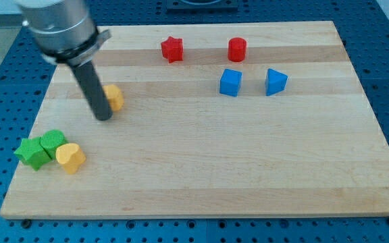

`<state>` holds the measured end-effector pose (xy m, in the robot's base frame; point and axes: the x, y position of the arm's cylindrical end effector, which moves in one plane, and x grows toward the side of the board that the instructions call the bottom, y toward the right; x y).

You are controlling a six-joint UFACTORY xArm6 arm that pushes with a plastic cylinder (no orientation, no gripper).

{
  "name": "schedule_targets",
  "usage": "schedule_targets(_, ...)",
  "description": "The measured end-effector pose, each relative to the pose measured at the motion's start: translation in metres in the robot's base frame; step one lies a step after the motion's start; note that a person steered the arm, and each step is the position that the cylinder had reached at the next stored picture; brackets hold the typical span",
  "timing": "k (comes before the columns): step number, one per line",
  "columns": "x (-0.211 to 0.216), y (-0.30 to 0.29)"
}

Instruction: Push the yellow hexagon towards red star

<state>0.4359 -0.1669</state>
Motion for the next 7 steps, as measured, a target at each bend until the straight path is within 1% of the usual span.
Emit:
schedule_targets(3, -0.048, -0.021)
schedule_targets(4, -0.053, 0.016)
schedule_targets(5, -0.057, 0.025)
schedule_targets(7, -0.063, 0.020)
